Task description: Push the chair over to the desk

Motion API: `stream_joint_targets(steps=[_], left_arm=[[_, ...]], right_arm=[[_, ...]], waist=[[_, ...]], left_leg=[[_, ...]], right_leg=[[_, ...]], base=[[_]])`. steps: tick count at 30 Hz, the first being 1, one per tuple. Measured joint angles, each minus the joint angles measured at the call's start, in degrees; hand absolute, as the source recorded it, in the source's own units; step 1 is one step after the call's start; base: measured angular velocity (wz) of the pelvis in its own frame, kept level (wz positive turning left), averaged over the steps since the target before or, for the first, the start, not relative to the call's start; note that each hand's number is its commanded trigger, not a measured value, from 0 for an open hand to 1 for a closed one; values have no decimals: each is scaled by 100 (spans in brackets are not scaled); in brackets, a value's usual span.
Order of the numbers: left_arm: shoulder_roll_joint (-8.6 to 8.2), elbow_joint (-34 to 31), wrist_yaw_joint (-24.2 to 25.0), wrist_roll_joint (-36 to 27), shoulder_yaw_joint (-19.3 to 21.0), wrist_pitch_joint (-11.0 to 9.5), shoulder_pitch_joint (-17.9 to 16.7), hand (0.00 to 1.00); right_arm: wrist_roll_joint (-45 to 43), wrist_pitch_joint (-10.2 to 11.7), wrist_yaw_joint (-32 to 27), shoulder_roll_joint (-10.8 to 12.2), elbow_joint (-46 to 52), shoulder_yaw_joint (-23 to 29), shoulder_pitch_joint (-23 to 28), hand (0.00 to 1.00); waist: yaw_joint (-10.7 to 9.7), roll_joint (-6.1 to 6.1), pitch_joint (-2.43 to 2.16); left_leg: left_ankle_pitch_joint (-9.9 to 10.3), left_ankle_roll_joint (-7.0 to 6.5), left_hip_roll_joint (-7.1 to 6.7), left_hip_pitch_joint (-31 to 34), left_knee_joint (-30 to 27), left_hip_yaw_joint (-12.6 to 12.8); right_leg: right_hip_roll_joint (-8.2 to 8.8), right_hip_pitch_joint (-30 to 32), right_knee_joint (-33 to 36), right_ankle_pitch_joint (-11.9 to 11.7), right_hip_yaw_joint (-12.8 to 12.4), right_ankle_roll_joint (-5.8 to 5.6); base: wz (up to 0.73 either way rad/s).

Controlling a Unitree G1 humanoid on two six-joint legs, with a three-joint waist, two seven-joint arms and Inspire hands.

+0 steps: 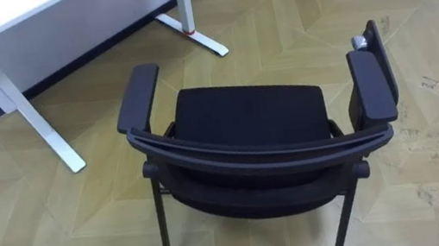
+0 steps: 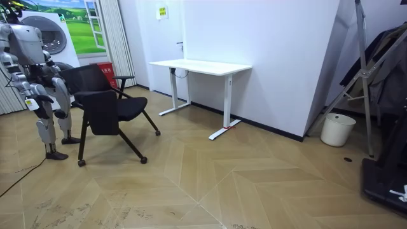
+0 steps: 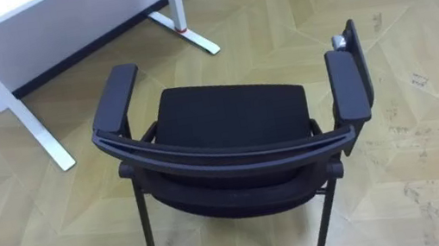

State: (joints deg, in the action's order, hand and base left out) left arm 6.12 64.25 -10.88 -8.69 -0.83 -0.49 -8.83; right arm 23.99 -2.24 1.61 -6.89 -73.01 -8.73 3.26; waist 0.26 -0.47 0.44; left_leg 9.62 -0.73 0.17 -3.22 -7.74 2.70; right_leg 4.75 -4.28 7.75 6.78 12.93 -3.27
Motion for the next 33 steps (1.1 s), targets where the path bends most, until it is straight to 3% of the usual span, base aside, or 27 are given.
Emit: stream_joint_targets(steps=[24,33], left_arm=[[1,5,-256,205,81,-35,-227,0],[-96,0,-451,36,527,-24,-344,0]], right_arm=[[-109,167,102,-4,-15,206,23,0],[-169,89,100,-4,-30,325,40,0]], waist=[[-11,-13,7],[22,15,10]], left_leg=[[1,0,-1,1,-4,-11],[90,-7,0,-43,-107,-6]], right_leg=[[0,-9,-5,1,3,-1],[0,-99,-17,34,-21,-9]], base=[[0],[0]])
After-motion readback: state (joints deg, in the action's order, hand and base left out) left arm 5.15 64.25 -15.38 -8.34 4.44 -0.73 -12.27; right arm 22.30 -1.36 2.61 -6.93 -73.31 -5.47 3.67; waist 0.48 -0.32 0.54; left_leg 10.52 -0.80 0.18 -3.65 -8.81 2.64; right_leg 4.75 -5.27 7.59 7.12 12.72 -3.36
